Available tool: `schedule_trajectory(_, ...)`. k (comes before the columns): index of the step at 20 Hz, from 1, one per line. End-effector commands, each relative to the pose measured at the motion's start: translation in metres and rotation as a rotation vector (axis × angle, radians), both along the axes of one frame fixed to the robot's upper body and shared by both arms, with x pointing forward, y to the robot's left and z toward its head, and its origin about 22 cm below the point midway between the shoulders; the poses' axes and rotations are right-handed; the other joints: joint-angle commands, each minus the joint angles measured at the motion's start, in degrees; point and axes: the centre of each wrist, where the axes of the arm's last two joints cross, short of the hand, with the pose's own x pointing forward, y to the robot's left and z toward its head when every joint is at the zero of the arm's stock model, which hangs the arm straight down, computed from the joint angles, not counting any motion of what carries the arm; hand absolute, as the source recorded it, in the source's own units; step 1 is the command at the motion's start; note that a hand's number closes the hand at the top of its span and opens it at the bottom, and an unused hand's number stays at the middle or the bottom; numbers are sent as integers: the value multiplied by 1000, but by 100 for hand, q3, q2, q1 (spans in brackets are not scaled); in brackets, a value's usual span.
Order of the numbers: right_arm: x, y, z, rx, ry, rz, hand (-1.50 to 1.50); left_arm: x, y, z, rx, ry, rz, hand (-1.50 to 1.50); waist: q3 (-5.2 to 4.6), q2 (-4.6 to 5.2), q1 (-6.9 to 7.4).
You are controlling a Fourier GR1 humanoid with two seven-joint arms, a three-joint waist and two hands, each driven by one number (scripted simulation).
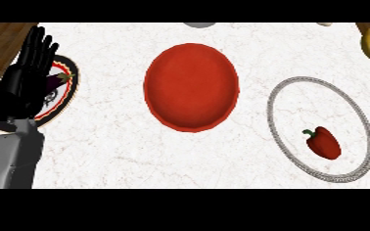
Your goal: Pick the lemon from the placemat and place it in the bowl
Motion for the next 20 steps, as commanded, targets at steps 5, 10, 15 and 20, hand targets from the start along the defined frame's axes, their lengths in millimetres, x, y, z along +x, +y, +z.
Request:
schedule_trajectory(5,21,24,50,289,8,250,150,-4,12,-12,-16,22,27,0,-16,-69,-178)
schedule_trajectory(10,50,88,69,344,115,346,150,-4,12,-7,2,12,43,0,-25,-130,-264)
schedule_trajectory(15,65,142,91,336,182,381,150,-11,13,-10,17,33,44,0,-25,-154,-293)
schedule_trajectory(20,74,205,95,287,233,410,150,-16,19,-15,-3,35,58,0,-24,-152,-334)
